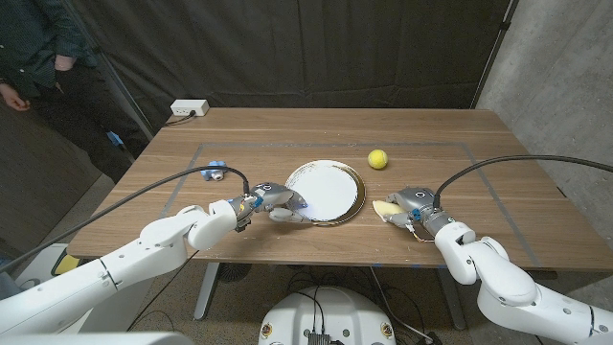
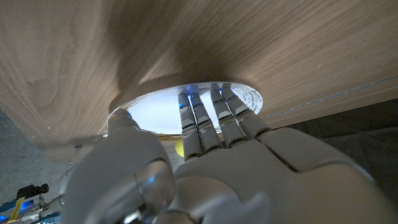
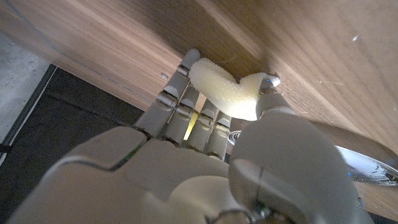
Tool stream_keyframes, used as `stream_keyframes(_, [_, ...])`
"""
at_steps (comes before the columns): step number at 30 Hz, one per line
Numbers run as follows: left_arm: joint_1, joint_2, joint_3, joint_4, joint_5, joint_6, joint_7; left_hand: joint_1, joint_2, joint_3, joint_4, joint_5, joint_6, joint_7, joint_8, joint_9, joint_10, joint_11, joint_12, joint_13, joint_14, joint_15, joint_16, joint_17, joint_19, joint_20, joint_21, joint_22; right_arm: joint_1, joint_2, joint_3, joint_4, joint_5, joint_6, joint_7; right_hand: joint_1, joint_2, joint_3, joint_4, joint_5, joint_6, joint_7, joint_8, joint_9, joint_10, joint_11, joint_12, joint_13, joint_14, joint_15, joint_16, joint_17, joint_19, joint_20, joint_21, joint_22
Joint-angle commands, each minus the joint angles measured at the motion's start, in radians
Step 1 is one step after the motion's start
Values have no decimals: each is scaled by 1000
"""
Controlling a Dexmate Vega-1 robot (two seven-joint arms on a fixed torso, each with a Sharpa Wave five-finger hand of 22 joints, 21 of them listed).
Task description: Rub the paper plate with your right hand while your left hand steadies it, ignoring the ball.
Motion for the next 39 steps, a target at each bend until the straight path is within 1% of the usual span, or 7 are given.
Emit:
stream_keyframes(1, [3,0,2,-15,10,17,-8,3,0,1,4,-3,7,4,-7,3,3,2,1,1,9,-58,-3,5,-1,-37,-1,6,-20,-6,39,-23,18,22,-17,-31,18,-11,24,-8,27,-16,0,3,15,4,-7,6,11,-132,-9,3,8,-116,7,6])
stream_keyframes(9, [-6,-4,6,-18,17,14,-15,5,2,2,4,-4,8,4,-9,3,2,2,-1,1,9,-57,-3,4,0,-37,-2,6,-38,-15,74,-56,35,44,-48,-48,33,-15,36,-9,48,-32,-3,2,16,-1,-17,7,0,-134,-21,3,-9,-118,0,6])
stream_keyframes(10, [-7,-4,7,-19,18,14,-16,5,2,1,4,-5,8,4,-9,3,3,0,-1,1,9,-57,-3,4,0,-36,-2,6,-42,-17,81,-60,42,49,-53,-52,36,-16,38,-9,41,-37,-9,2,18,0,-20,7,-1,-133,-23,3,-10,-119,0,6])
stream_keyframes(13, [-9,-4,7,-22,20,14,-22,5,3,1,4,-5,8,4,-10,3,3,0,-1,1,9,-57,-3,4,-1,-36,-3,6,-53,-21,101,-72,55,58,-75,-57,39,-19,40,-10,52,-44,-12,1,20,-10,-25,7,1,-134,-26,3,-13,-118,-2,6])
stream_keyframes(22, [-16,-4,10,-24,23,2,-32,7,4,1,4,-7,8,4,-12,3,5,0,-1,1,8,-59,-4,4,-1,-36,-4,6,-58,-21,120,-94,42,81,-98,-68,50,-22,44,-9,89,-46,-16,2,31,-15,-36,7,4,-133,-33,2,-25,-117,-7,5])
stream_keyframes(31, [-2,11,-2,-46,27,-5,-25,8,4,1,4,-8,8,4,-14,3,4,0,-2,1,7,-60,-5,4,-1,-37,-5,6,-26,6,114,-86,22,120,-83,-72,50,-24,43,-10,97,-47,-23,2,29,-16,-45,8,-6,-133,-41,1,-38,-117,-14,4])
stream_keyframes(39, [6,29,-14,-76,45,-2,-40,10,5,0,4,-9,10,2,-15,3,5,3,-3,1,8,-60,-4,4,-1,-38,-5,6,29,33,98,-54,11,201,-61,-75,49,-26,41,-10,99,-47,-30,1,27,-18,-52,8,-11,-133,-45,1,-42,-117,-16,3])
